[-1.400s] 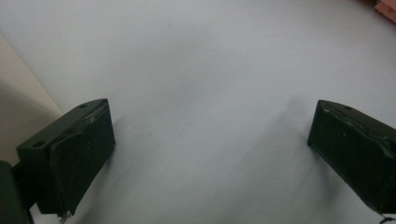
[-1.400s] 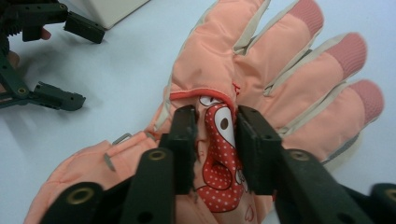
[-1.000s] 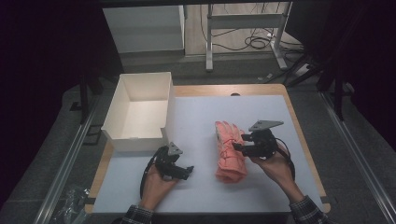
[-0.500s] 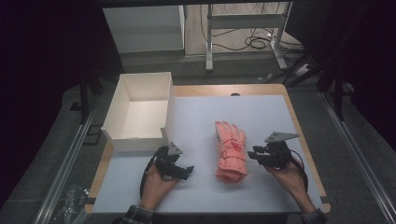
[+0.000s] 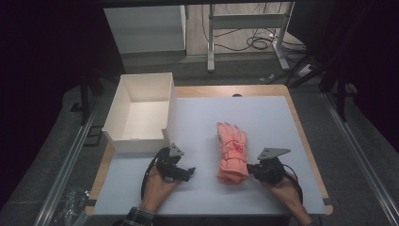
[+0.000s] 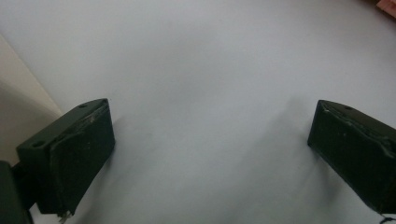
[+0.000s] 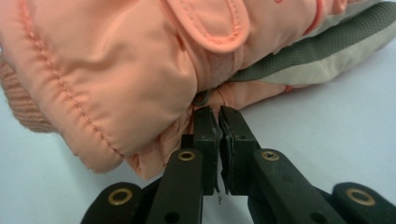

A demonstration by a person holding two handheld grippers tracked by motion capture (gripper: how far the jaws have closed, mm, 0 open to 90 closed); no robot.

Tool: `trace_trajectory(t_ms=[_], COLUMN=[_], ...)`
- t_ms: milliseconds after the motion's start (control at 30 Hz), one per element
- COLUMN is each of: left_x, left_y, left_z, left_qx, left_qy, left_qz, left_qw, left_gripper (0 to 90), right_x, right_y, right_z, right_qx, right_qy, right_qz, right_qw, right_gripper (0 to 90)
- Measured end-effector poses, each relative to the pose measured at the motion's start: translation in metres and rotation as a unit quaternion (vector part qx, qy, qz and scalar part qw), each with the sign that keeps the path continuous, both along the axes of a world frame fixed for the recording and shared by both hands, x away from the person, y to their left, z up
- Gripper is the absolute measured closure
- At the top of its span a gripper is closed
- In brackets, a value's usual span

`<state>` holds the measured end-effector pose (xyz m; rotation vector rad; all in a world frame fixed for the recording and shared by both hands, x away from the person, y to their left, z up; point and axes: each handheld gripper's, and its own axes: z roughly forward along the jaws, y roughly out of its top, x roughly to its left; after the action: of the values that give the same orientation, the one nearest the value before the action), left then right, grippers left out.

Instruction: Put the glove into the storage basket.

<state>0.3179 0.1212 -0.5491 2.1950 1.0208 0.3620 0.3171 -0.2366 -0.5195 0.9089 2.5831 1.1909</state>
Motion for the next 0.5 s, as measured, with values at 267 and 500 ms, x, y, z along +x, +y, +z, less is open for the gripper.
trace_trajectory(t_ms=[267,500], left_x=[0.000,0.000], left_y=[0.000,0.000], left_z=[0.000,0.000], left_qx=[0.001,0.001], left_qy=[0.000,0.000], left_qz=[-0.001,-0.001], left_qw=[1.0000,1.0000], left_gripper=[0.5,0.5], right_x=[-0.002,-0.002], right_y=[0.010,0.022], right_z=[-0.003,-0.005], right_qx=[0.008,0.010], right_qy=[0.004,0.003], right_qz=[0.012,0.018], right_qw=[0.9999,0.9998], right_gripper=[85.0,83.7])
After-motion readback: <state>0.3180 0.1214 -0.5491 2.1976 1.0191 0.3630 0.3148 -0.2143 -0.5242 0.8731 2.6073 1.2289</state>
